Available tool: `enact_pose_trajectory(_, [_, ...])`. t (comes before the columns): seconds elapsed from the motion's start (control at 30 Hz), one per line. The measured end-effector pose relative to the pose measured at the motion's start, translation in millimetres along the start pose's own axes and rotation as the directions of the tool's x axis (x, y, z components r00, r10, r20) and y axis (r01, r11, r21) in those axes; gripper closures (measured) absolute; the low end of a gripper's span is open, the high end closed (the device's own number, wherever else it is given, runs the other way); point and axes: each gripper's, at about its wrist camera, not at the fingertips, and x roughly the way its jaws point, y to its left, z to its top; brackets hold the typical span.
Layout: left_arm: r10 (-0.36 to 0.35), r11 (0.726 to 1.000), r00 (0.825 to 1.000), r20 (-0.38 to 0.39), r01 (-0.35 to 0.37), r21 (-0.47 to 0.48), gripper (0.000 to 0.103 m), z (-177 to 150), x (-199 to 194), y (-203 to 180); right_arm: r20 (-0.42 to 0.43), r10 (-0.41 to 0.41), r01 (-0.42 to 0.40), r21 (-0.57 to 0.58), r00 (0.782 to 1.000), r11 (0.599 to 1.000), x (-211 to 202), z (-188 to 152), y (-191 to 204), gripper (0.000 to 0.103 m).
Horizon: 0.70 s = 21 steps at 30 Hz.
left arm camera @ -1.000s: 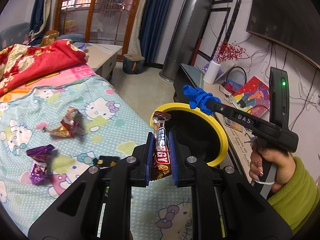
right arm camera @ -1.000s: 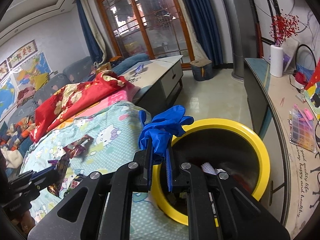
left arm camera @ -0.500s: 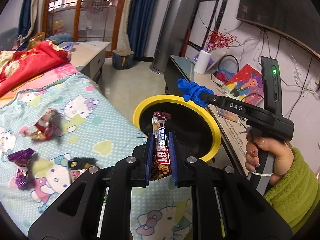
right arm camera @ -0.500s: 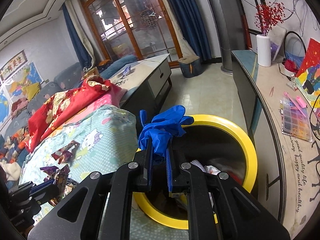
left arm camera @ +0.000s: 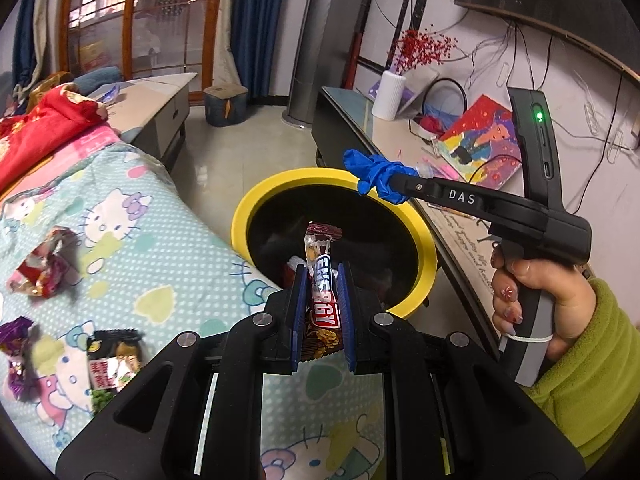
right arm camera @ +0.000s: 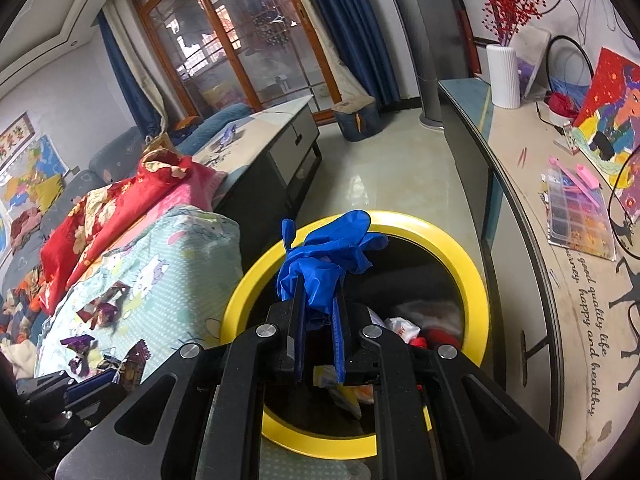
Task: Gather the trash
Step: 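Carry the candy wrapper and blue glove with both tools over the bin, then open both tools to drop the candy wrapper and glove into the bin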
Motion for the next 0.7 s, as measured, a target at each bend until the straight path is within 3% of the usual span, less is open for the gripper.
enact_pose_trajectory(0.47, [0.013, 0.999, 0.999, -0.050, -0.010, 0.053, 0.092, 7, 43, -15, -0.056, -0.014, 0.016, 0.041, 0.998, 0.999, 15, -8, -26, 0.092])
enact_pose_trajectory(0.6, [0.031, 0.998, 0.999, -0.045, -0.029, 0.053, 0.090, 17, 53, -17, -0.057, -0.019, 0.022, 0.058, 0.998, 0.998, 15, -7, -32, 0.084])
enact_pose_trajectory(0.67, [0.046, 0.998, 0.999, -0.026, -0.045, 0.045, 0.076, 20, 54, -16, -0.046, -0.018, 0.021, 0.062, 0.999, 0.998, 12, -6, -34, 0.078])
enact_pose_trajectory(0.7, [0.060, 0.998, 0.998, -0.015, -0.059, 0.035, 0.061, 21, 53, -15, -0.037, -0.025, 0.027, 0.064, 0.999, 0.998, 10, -6, -34, 0.069])
